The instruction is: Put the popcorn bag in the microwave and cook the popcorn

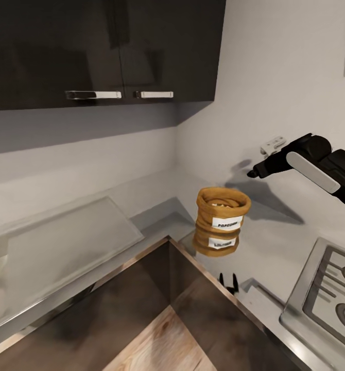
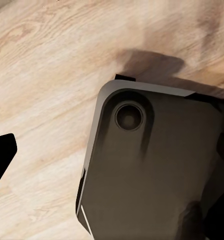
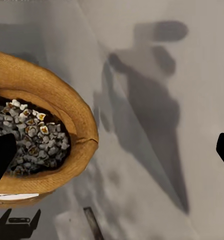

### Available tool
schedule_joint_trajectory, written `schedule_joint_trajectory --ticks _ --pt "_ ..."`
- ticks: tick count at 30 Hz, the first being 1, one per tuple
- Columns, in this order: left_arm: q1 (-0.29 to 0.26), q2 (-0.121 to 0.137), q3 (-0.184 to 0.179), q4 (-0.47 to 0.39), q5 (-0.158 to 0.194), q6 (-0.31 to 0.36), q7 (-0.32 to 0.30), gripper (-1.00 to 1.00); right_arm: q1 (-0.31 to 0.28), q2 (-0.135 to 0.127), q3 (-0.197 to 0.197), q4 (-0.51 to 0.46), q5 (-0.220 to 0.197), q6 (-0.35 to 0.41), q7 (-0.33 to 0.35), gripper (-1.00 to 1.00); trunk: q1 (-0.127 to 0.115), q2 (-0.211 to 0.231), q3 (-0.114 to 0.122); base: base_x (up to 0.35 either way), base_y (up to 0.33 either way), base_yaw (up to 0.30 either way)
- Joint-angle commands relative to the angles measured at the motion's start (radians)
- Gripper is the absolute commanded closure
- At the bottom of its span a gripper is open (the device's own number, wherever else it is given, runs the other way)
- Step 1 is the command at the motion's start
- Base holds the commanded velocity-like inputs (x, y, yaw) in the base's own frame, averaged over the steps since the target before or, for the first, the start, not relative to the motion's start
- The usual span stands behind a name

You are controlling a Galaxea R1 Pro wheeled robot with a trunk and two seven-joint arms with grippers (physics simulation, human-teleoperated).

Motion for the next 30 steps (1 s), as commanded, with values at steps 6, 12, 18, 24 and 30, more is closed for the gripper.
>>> schedule_joint_trajectory --ticks 6,12,18,24,30 --pt "0.0 0.0 0.0 0.0 -0.001 -0.003 0.0 -1.0 -0.002 -0.001 0.004 -0.001 -0.011 0.001 -0.011 -1.0 0.0 -0.001 -0.002 0.152 0.0 0.0" --pt "0.0 0.0 0.0 0.0 0.001 -0.002 0.0 -1.0 -0.003 0.0 0.004 -0.001 -0.011 0.001 -0.011 -1.0 0.0 -0.001 -0.002 0.108 0.0 0.0" --pt "0.0 0.0 0.001 0.0 0.0 -0.003 0.0 -1.0 -0.004 -0.001 0.002 -0.001 -0.011 0.001 -0.012 -1.0 0.0 -0.001 -0.002 0.007 0.0 0.0" --pt "0.0 0.0 0.001 0.0 0.0 -0.003 0.0 -1.0 0.002 -0.001 0.127 0.044 -0.04 0.001 -0.012 -1.0 0.0 -0.001 -0.002 0.0 0.0 0.0" --pt "0.0 0.0 0.001 0.0 0.0 -0.003 0.0 -1.0 0.001 -0.001 0.25 0.076 -0.097 0.001 -0.006 -1.0 0.0 -0.001 -0.002 0.0 0.0 0.0"
